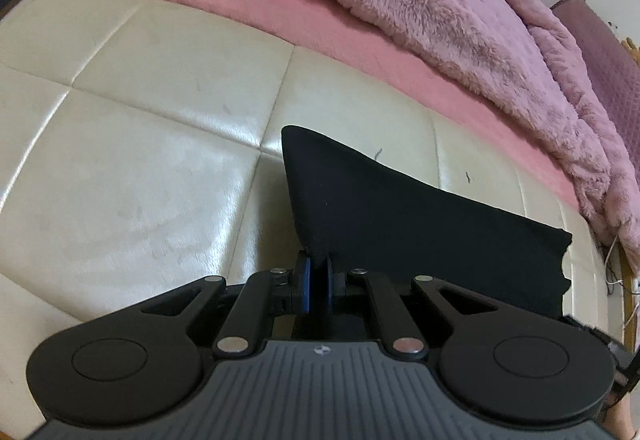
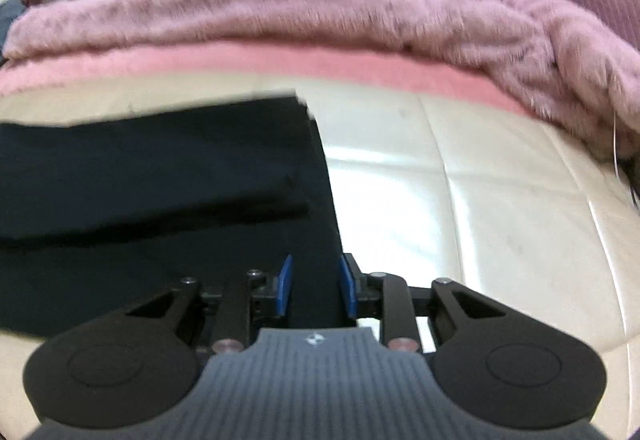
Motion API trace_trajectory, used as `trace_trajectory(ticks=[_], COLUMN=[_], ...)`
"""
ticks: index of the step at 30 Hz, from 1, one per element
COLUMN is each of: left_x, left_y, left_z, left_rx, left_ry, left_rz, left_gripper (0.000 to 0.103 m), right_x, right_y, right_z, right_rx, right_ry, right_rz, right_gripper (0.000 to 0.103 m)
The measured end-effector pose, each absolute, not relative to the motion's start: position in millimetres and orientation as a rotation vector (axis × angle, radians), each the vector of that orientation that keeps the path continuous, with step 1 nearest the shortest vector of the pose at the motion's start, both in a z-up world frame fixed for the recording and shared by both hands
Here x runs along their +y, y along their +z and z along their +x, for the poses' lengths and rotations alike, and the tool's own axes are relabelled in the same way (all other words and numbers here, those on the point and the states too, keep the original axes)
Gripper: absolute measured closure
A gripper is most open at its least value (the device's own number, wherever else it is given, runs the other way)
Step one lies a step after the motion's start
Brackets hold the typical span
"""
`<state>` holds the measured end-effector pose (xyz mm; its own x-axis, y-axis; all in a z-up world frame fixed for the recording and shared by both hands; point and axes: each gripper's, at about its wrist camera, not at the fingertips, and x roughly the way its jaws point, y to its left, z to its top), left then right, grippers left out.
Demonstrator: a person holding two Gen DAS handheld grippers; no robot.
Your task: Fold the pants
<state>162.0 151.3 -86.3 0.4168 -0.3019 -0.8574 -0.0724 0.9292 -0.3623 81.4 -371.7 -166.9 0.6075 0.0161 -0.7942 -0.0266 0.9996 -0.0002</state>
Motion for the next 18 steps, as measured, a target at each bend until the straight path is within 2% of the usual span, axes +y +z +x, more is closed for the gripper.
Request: trace_trajectory(ticks=[1,10,18], left_x=[150.0,156.8,133.5], left_y=[-86.3,-76.7,-31.8], left_z=[164.0,178.2,180.3], left_rx=[1.136,1.148,1.081], left_ry=[-0.143,-0.158,-0.267], left_rz=[-0.358,-0.319,-0.297], left_gripper=[0.096,0.096,0.096], right_x=[-372.4,-358.8,-309.0], right_y=[-171.2,-167.0,-122.5], right_z=[78.3,59.0,82.3], right_rx=[0.928,0.972,0.829], right_ry=[0.031,0.083,0.359], right_rz=[-0.001,-0.048,-0.138], right_gripper=[0.096,0.098,0.098])
